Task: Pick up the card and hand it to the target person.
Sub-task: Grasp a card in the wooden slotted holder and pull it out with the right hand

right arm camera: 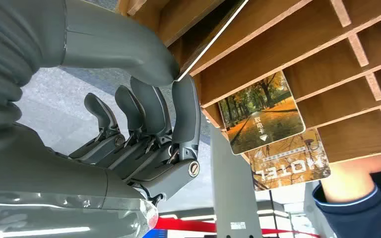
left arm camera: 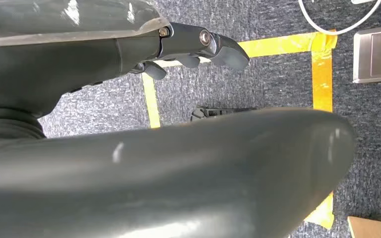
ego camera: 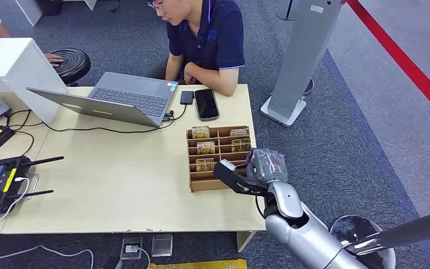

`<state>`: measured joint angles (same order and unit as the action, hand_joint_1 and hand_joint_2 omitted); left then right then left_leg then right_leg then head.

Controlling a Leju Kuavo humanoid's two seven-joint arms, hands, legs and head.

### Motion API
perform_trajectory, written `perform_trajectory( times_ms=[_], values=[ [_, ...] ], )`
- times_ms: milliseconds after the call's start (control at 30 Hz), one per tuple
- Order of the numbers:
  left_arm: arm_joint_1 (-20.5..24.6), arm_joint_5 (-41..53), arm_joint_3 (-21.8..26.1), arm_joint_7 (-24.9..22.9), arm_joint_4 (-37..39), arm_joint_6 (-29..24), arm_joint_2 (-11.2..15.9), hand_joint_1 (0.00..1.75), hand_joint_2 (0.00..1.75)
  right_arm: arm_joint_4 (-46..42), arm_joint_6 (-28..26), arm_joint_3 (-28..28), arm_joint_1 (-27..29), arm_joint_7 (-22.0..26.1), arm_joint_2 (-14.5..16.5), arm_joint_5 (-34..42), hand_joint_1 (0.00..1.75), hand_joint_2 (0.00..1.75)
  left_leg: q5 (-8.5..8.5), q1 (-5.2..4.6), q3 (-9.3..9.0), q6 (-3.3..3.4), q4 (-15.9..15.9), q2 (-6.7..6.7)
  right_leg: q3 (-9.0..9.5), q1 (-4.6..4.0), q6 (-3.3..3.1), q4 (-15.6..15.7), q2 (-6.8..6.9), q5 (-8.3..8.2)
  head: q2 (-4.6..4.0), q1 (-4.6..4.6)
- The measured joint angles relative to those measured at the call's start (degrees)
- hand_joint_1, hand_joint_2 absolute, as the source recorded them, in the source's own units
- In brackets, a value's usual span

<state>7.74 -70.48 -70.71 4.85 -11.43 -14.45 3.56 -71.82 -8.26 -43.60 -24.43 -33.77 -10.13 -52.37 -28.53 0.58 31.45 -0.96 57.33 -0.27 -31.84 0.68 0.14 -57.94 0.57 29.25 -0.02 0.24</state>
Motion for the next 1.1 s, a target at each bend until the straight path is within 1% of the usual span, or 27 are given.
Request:
perform_trajectory(
  times_ms=[167,367,467,633,767,867,933,1000,1100],
  values=[
    [-0.1,-0.3,0.0,0.1,0.0,0.0,0.0,0.0,0.0,-1.5,0.0,0.6,-0.4,-2.4,-0.6,0.2,1.47,1.75,0.0,0.0,0.0,0.0,0.0,0.0,0.0,0.0,0.0,0.0,0.0,0.0,0.0,0.03],
    [-0.4,-0.7,0.0,0.4,0.0,0.0,0.1,0.0,0.0,-5.9,0.3,2.9,-0.7,-5.6,-2.8,0.1,1.47,1.75,0.0,0.0,-0.01,0.0,0.0,0.0,0.0,0.01,0.0,0.0,0.0,0.0,0.0,0.04],
    [-0.6,-0.9,0.0,0.6,0.0,0.0,0.1,0.0,0.0,-8.5,1.0,4.6,-0.6,-6.1,-4.0,-1.0,1.47,1.75,0.0,0.0,-0.02,0.0,0.0,0.0,0.0,0.0,0.0,0.0,0.0,0.0,0.0,0.02],
    [-0.8,-0.9,0.0,0.7,0.0,-0.1,0.1,0.0,0.0,-14.2,4.7,8.5,-0.6,-6.2,-5.7,-3.3,1.47,1.75,0.0,0.0,-0.02,0.0,0.0,0.0,0.0,0.0,0.0,0.0,0.0,0.0,0.0,-0.05],
    [-0.8,-0.9,0.0,0.7,0.0,-0.1,0.1,0.0,0.0,-18.7,6.6,11.1,-0.6,-6.2,-6.4,-4.2,1.47,1.75,0.0,0.0,-0.01,0.0,0.0,0.0,0.0,0.0,0.0,0.0,0.0,0.0,0.0,0.01],
    [-0.7,-0.8,0.0,0.6,0.0,0.1,0.1,0.0,0.0,-21.0,6.7,11.8,-0.8,-6.1,-6.6,-4.0,1.47,1.75,0.0,0.0,0.0,0.0,0.0,0.0,0.0,0.0,0.0,0.0,0.0,0.0,0.0,0.04],
    [-0.5,-0.4,0.0,0.5,0.0,0.3,0.1,0.0,0.0,-21.9,5.8,11.7,-1.3,-5.6,-6.6,-3.1,1.47,1.75,0.0,0.0,0.01,0.0,0.0,0.0,0.01,0.0,0.0,0.0,0.0,0.0,0.0,0.02],
    [-0.1,0.0,0.0,0.3,0.0,0.6,0.0,0.0,0.0,-21.9,2.9,11.3,-2.6,-4.3,-6.4,-1.9,1.47,1.75,0.0,0.0,0.02,0.0,0.0,-0.01,0.01,0.0,0.0,0.0,0.01,-0.01,0.0,-0.02],
    [1.0,0.9,-0.2,-0.2,0.0,1.2,-0.1,0.0,0.0,-18.6,-6.0,9.6,-6.6,0.6,-5.3,-0.2,1.47,1.75,0.02,0.0,0.03,0.01,0.0,-0.02,0.02,0.0,-0.01,0.0,0.02,-0.01,0.0,-0.03]
  ],
)
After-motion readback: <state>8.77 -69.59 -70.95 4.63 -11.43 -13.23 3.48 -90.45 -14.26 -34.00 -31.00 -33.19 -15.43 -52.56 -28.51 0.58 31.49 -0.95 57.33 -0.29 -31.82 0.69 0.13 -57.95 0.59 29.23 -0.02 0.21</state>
